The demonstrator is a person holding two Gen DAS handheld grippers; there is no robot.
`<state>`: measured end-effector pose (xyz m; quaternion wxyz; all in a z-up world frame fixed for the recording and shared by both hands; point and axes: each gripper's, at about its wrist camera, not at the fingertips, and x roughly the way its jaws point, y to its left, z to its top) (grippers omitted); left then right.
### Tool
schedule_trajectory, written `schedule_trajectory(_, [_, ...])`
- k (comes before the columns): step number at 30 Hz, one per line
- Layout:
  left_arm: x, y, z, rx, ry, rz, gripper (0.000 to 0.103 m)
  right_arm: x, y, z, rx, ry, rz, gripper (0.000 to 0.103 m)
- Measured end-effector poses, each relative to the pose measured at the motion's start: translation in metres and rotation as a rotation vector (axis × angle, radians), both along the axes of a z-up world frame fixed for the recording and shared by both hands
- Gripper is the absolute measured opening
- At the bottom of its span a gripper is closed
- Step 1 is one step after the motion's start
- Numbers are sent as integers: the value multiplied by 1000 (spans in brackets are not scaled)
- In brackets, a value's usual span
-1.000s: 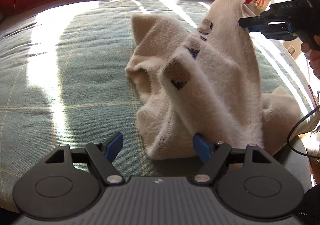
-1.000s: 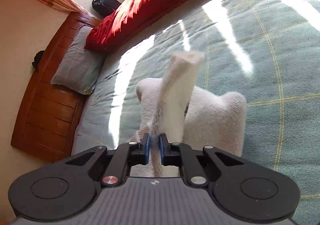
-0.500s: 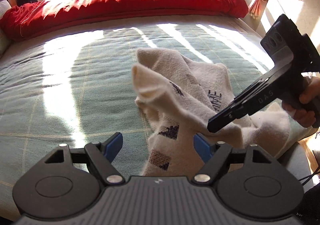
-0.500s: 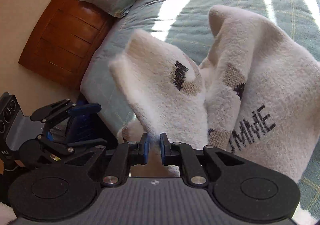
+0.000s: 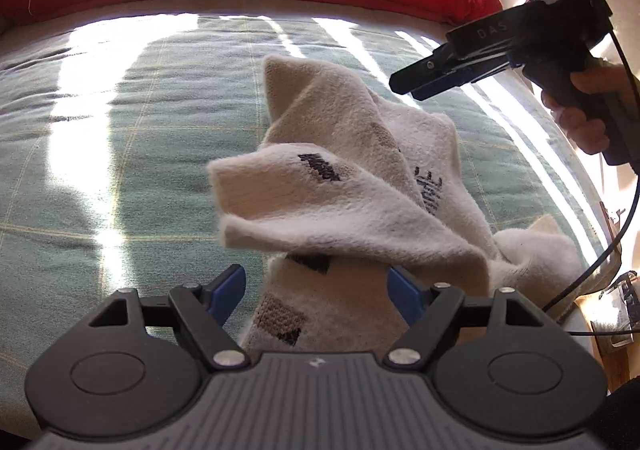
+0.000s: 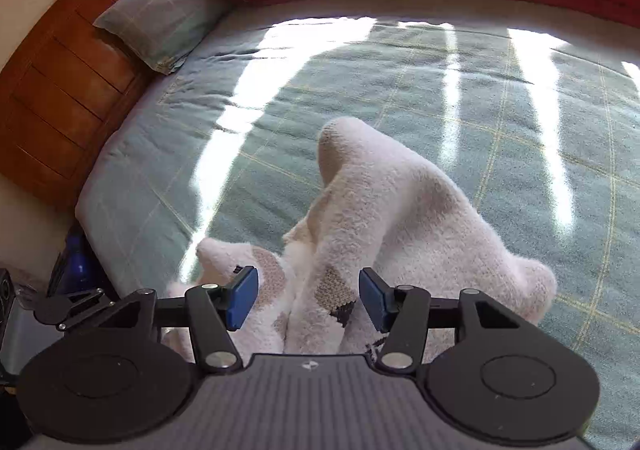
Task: Fold clothes
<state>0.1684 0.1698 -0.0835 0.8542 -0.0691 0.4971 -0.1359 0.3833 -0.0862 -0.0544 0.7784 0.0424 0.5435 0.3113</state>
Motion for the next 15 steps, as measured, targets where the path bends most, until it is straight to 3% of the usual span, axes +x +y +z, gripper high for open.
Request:
schedule_trajectory(6, [-15,21,-15,-131,95,152,79,53,53,-27,-193,-51,33,64])
schedule_trajectory(11, [-18,33,-36,-230,173,230,86,78,87,-46,-308,-84,103,78])
schedule_trajectory(15, [-11,34,-57,-240,246,270,86,86,97,-65,-349,-66,139,83])
